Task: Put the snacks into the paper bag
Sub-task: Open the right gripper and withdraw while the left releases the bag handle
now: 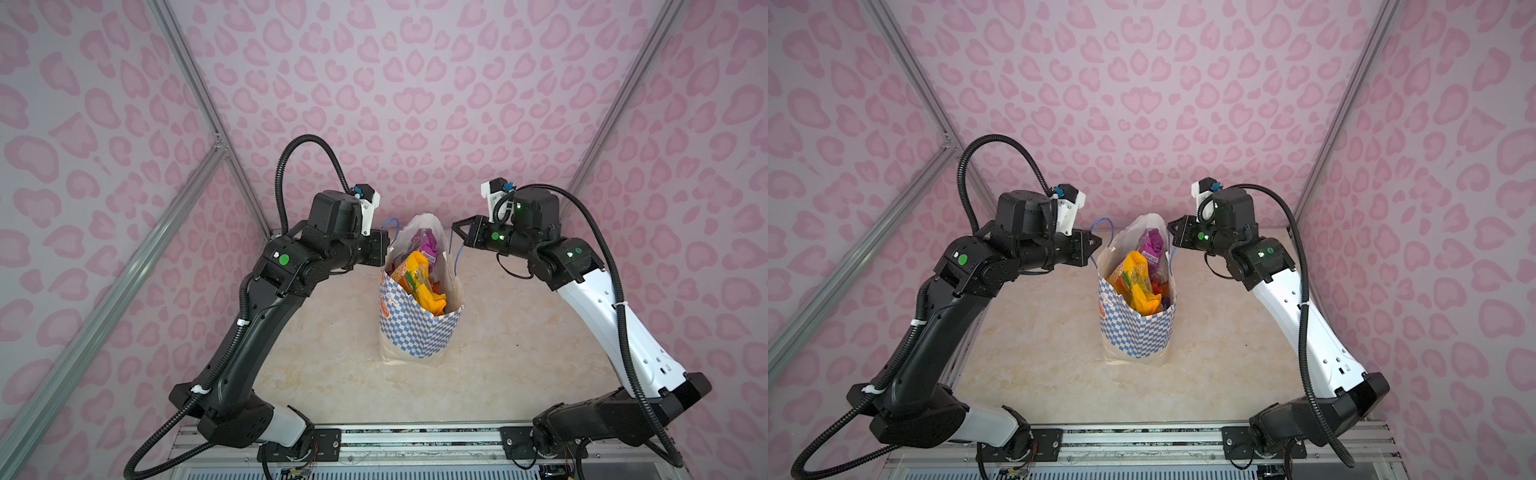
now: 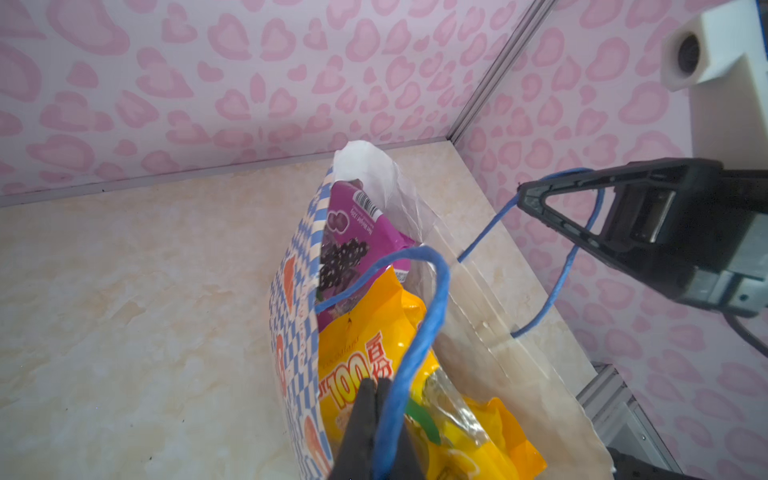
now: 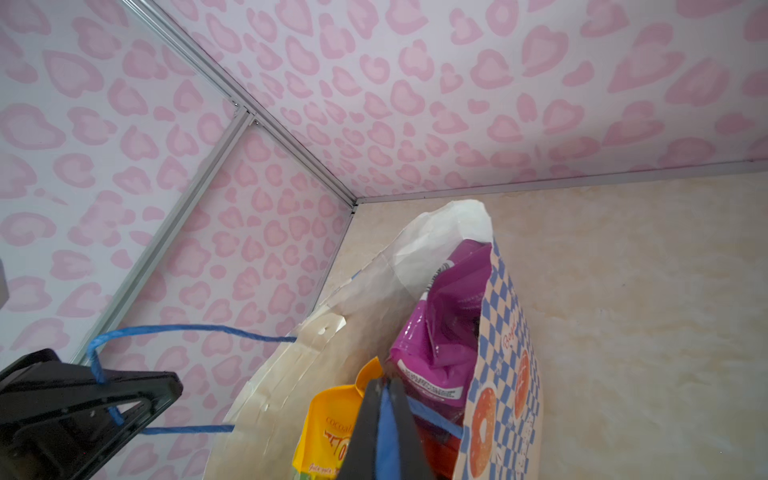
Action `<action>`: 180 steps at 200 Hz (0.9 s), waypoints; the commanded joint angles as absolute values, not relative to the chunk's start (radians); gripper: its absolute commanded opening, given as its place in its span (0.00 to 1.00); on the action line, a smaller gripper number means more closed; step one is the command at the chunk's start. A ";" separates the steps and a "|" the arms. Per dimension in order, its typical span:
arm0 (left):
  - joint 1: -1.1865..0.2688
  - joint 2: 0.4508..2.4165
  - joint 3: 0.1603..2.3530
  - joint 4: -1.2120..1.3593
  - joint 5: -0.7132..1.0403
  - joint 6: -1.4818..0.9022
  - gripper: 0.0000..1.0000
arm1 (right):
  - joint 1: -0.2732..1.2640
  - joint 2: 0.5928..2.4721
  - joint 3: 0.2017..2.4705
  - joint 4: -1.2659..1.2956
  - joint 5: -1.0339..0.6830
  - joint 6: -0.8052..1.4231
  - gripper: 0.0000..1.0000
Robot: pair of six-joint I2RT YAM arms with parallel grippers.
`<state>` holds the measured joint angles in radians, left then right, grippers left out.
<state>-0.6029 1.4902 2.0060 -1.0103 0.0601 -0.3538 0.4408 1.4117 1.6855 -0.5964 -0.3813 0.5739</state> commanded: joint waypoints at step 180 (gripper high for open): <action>-0.590 1.425 1.598 -0.681 0.050 -0.425 0.29 | 0.407 1.183 1.207 -0.299 -0.239 0.573 0.32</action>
